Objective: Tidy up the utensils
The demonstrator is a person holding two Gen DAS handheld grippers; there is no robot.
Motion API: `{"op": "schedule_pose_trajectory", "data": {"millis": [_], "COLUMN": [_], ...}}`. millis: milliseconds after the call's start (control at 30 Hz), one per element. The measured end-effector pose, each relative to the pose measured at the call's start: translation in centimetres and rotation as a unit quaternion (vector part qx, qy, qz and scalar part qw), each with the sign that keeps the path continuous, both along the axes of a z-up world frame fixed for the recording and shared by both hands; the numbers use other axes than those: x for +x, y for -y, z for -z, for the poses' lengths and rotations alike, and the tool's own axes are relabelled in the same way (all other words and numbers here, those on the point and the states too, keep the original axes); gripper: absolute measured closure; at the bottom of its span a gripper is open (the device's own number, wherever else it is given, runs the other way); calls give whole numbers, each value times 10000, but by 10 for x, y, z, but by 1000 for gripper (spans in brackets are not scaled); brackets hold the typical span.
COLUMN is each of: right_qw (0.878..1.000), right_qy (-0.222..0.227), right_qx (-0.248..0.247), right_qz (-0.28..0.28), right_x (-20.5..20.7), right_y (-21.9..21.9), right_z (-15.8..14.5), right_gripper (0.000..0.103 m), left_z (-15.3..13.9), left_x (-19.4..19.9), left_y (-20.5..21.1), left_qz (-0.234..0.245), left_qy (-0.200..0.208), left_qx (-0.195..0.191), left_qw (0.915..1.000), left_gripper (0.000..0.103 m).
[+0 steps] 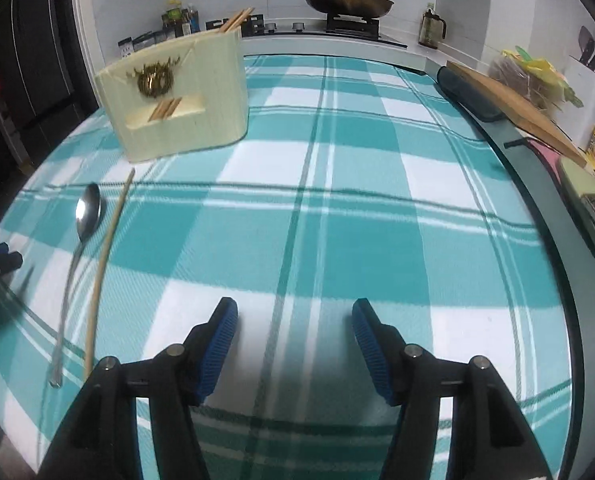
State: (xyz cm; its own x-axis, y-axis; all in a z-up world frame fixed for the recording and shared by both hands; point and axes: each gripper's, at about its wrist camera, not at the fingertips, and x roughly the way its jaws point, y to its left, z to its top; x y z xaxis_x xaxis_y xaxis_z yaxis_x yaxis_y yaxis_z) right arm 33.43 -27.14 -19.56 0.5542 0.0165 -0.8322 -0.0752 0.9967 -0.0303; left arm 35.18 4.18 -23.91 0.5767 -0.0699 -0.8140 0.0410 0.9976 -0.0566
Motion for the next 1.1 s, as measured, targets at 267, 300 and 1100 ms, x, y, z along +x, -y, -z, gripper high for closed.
{"op": "schedule_pose_trajectory", "data": {"millis": [267,300,1100], "right_qw": [9995,9994,9994], "right_qy": [191,186,204], "right_qx": [53,72,12], "right_qz": [253,266,264], "right_x": [-8,-8,-10], "right_y": [5,5,1], "right_z": [9,11,12], "right_gripper": [39,38,37], "left_z": [9,9,-20], "left_x": [0,1,-3], "left_y": [9,9,80], "left_qz": [0,-8,337], "left_qy": [-30,-45,111], "left_qx": [228,240,-629], "left_qw": [9997,9997,9974], "left_gripper": [1,1,1]}}
